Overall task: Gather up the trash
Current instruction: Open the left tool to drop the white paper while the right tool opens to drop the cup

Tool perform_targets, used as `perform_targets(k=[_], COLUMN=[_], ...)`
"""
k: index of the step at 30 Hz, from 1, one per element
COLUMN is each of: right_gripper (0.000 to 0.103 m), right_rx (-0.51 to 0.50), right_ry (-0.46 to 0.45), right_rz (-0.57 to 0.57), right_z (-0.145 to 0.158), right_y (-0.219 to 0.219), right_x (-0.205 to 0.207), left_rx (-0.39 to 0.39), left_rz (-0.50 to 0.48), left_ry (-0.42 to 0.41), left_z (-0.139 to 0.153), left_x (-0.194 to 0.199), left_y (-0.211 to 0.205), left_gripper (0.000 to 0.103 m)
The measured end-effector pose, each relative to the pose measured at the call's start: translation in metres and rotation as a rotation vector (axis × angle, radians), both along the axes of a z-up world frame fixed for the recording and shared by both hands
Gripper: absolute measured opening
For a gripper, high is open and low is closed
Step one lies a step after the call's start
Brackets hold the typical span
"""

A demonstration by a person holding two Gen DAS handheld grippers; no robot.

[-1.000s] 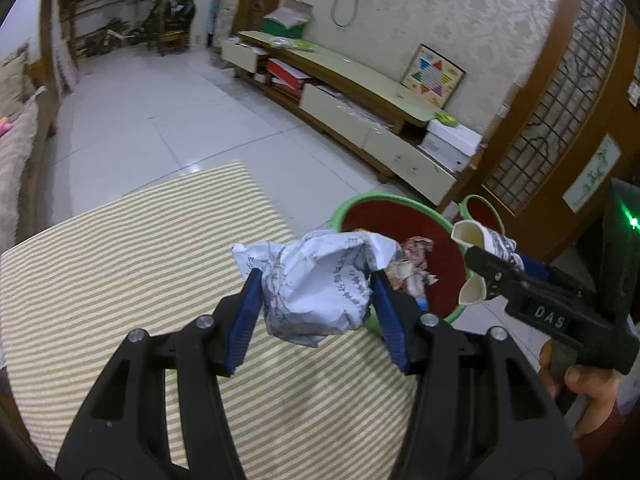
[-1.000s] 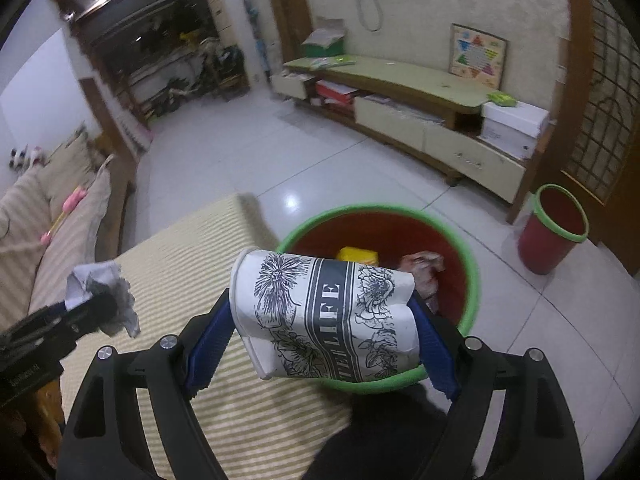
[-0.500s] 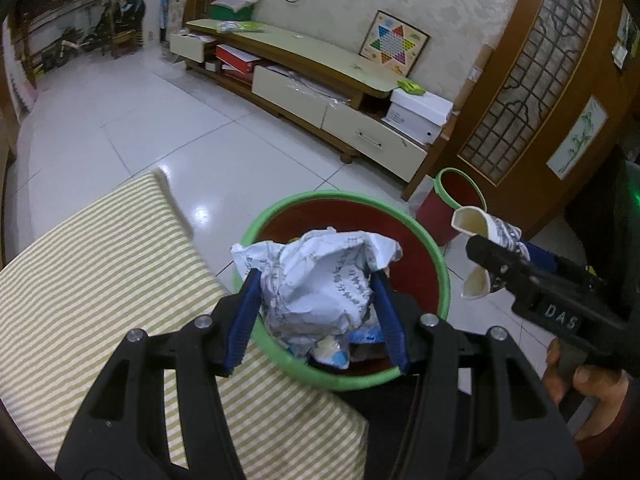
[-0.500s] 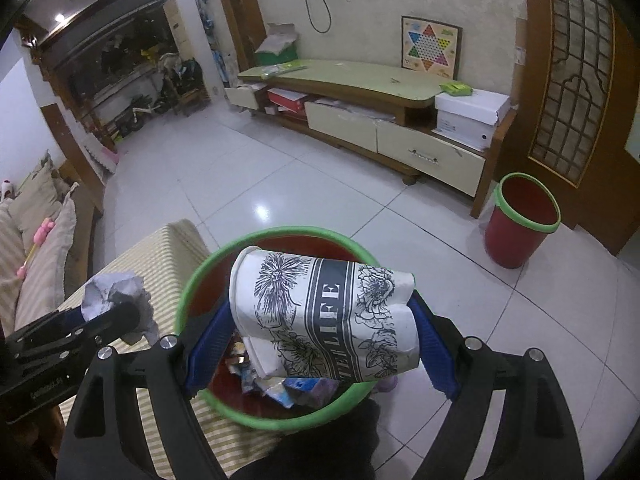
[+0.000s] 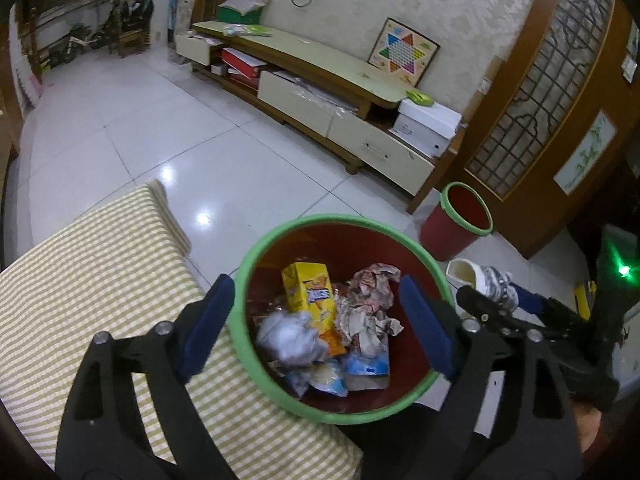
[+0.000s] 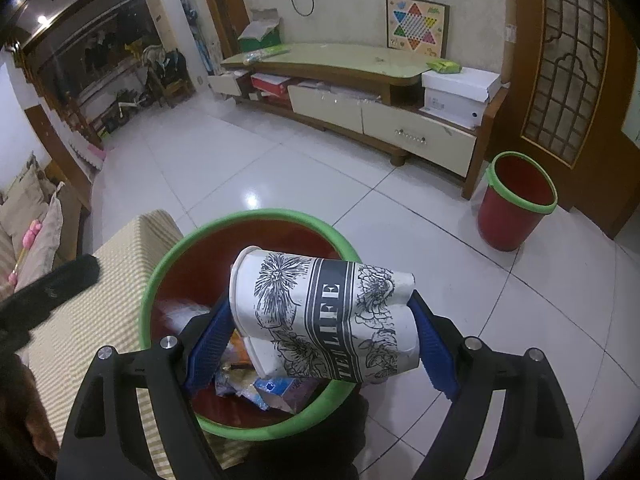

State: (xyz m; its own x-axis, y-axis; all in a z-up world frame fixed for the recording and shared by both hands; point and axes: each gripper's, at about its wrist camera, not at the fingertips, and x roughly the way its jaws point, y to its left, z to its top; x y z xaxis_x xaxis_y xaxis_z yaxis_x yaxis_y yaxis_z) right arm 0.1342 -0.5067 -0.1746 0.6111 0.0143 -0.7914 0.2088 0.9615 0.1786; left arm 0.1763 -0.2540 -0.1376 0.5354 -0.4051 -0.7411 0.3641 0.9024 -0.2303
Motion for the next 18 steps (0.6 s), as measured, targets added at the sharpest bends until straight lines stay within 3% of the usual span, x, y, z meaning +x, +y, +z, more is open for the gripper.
perform_targets(k=[15, 18], right_gripper=[0.08, 0.093], right_rx=[-0.056, -0.111], right_ry=[0.053, 0.045], right_rz=[0.107, 0.104], right_z=[-0.025, -0.024], right_y=[0.039, 0.048], right_x=[0.044, 0.048], left_rx=[-0.035, -0.045], left_rz=[0.083, 0.096], left_ry=[-0.018, -0.019], left_z=[0.013, 0.016], left_x=[-0.006, -0.013], left_y=[0.042, 0.052], left_gripper=[0.093, 0.094])
